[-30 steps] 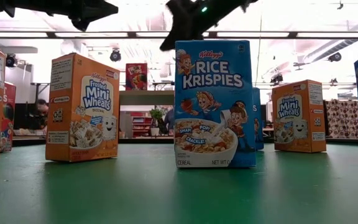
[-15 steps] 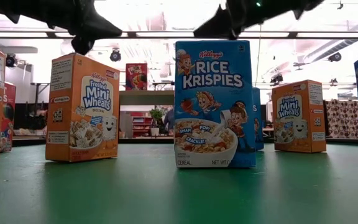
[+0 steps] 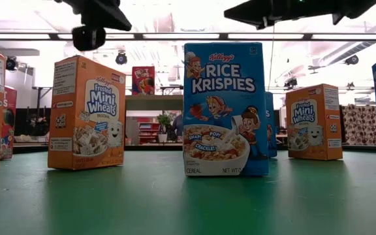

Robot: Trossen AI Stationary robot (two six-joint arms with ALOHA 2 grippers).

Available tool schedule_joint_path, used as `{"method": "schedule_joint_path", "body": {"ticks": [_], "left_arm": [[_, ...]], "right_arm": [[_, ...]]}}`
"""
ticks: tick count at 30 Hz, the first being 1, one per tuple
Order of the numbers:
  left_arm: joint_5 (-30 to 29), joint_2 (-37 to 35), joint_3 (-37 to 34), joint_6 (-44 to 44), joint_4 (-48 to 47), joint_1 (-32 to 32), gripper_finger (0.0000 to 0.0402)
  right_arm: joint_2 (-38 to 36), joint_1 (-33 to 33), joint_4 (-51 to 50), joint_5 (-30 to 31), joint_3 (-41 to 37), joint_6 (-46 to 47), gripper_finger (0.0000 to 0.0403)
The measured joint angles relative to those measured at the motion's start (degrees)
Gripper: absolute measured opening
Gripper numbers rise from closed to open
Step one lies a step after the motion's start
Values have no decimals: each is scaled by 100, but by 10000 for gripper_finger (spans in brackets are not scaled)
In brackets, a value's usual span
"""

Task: Stack cereal on shelf
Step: Put the bottom left orange cereal box on the shelf

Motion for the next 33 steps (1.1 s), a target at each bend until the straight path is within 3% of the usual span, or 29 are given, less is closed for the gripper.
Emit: {"method": "schedule_joint_path", "body": {"ticks": [8,14,18,27,33], "left_arm": [[539,1207,1334,-1973,-1740,-604,0],[929,1955,1801,-2955,-2068,-963,12],[1053,2343,2020,-3279,-2270,-1113,52],[1244,2934,2187,-3608,-2646,-1213,192],[1077,2929,2187,-3596,-2654,-1236,240]], "right_arm": [[-667,0,220,0,-607,-21,12],[-1097,-2,239,16,-833,-41,12],[-1272,-2,226,18,-917,-63,12],[-1313,-2,198,18,-933,-120,12],[-1319,-2,201,18,-933,-120,12]]}}
